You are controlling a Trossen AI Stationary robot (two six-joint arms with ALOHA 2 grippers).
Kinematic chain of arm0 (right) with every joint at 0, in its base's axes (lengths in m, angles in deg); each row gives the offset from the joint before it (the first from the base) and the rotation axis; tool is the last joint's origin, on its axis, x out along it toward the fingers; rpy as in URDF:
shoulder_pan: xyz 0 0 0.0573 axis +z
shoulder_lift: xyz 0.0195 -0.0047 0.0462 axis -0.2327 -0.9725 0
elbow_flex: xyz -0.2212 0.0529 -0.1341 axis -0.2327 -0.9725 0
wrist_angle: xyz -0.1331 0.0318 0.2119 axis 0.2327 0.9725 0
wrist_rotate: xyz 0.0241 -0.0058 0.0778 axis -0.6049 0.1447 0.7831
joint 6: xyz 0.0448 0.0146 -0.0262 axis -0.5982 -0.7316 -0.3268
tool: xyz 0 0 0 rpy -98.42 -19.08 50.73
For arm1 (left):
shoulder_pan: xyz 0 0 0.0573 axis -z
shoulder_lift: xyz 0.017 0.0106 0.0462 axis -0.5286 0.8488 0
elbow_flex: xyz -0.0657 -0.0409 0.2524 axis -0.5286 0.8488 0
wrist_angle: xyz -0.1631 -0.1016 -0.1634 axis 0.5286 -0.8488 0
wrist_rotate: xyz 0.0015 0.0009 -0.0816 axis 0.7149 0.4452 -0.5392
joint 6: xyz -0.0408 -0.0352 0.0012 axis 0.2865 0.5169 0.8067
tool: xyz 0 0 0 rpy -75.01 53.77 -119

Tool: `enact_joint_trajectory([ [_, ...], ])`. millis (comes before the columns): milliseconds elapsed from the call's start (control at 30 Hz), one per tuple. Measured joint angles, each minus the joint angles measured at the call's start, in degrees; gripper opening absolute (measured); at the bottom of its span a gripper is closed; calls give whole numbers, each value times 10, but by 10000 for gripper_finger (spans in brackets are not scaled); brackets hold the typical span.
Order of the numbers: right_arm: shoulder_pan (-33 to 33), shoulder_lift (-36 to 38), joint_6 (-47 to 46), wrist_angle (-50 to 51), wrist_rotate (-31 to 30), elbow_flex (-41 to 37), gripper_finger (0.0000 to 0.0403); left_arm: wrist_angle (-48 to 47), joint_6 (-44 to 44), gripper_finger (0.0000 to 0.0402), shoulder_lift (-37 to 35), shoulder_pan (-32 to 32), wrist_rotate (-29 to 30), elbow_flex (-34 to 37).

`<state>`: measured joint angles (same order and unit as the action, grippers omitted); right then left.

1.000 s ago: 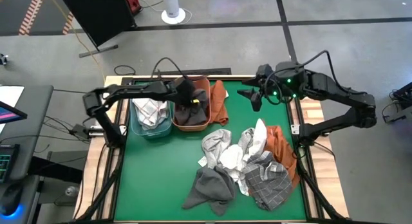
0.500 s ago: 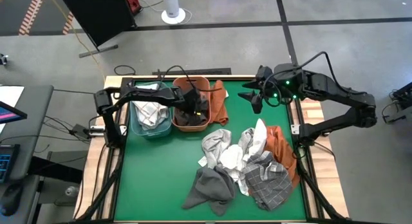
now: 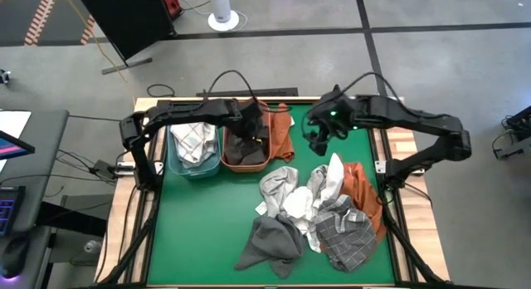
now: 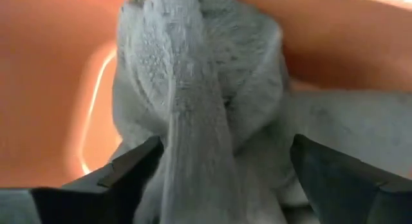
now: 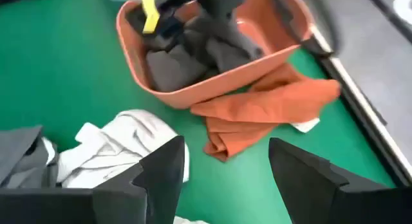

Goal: Sort towels by color in basket
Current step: Put the gray towel into the orange bin, then put the brown towel into the orange bin

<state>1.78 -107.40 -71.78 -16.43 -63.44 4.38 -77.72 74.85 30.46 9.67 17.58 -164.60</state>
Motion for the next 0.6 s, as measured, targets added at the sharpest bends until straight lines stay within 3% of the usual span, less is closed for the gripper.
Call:
enact_joint_trajectory([
  [133, -13, -27, 24, -16, 11, -16, 253, -83, 7, 329, 0, 0, 1, -46],
  [233, -29, -30, 29, -58, 34, -69, 253, -126, 12, 329, -10, 0, 2, -77],
  [433, -35, -25, 14, -204, 54, -212, 253, -123, 63, 329, -70, 0, 32, -82],
  [600, -14, -57, 12, -334, 57, -274, 253, -121, 101, 329, -120, 0, 73, -82],
])
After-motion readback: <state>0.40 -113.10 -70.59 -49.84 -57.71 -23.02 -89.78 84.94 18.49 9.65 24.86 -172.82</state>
